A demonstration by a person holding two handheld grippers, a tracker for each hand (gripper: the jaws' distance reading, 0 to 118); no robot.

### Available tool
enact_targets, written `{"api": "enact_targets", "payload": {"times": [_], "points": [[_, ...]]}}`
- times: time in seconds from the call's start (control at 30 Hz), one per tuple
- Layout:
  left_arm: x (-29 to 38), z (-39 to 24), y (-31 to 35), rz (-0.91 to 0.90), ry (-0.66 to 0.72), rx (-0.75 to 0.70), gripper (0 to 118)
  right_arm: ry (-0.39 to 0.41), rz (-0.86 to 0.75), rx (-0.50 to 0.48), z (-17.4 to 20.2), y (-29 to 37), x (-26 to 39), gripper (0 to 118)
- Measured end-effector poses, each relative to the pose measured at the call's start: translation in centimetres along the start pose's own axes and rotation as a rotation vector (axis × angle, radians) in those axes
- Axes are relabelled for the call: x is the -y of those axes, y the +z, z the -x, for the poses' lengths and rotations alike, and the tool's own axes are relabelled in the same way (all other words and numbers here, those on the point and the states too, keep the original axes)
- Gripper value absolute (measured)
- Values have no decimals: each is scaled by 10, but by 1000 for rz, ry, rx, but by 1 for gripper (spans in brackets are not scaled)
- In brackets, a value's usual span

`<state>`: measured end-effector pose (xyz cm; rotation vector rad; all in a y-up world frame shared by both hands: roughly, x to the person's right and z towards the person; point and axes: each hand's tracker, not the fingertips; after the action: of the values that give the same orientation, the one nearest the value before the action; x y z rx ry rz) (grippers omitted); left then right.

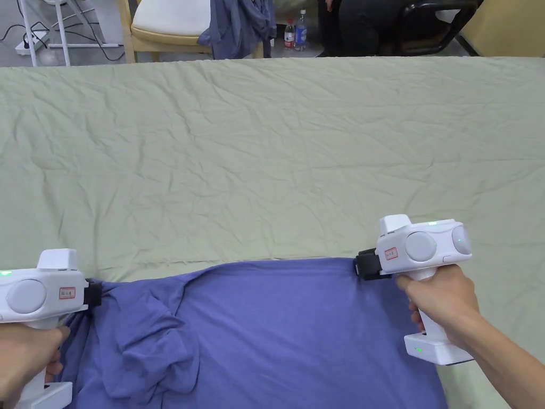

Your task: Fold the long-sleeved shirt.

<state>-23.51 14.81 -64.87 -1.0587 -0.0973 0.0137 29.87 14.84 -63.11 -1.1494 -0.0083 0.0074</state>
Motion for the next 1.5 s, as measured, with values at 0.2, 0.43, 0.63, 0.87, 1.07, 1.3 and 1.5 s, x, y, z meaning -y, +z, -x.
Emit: {"api": "enact_targets", "payload": {"times": [0.2, 0.43, 0.63, 0.87, 1.07, 1.3, 1.5], "points": [[-5, -6, 4, 6, -50, -36, 5, -36, 20, -22, 2, 15, -8, 6], [1, -12, 63, -94, -39, -16, 4, -38, -89, -39, 2, 77, 18, 4], [36, -11, 133, -192, 3, 25, 4, -16, -201, -78, -9, 139, 65, 4], [102, -6, 198, -261, 50, 52, 4, -8, -257, -104, -14, 206, 147, 4], [171, -8, 228, -264, 64, 81, 4, 0, -252, -119, -9, 229, 222, 4], [242, 2, 235, -217, 95, 70, 4, 3, -176, -122, -11, 211, 294, 4], [275, 20, 223, -170, 151, 74, 4, 23, -126, -105, -4, 201, 325, 4]]}}
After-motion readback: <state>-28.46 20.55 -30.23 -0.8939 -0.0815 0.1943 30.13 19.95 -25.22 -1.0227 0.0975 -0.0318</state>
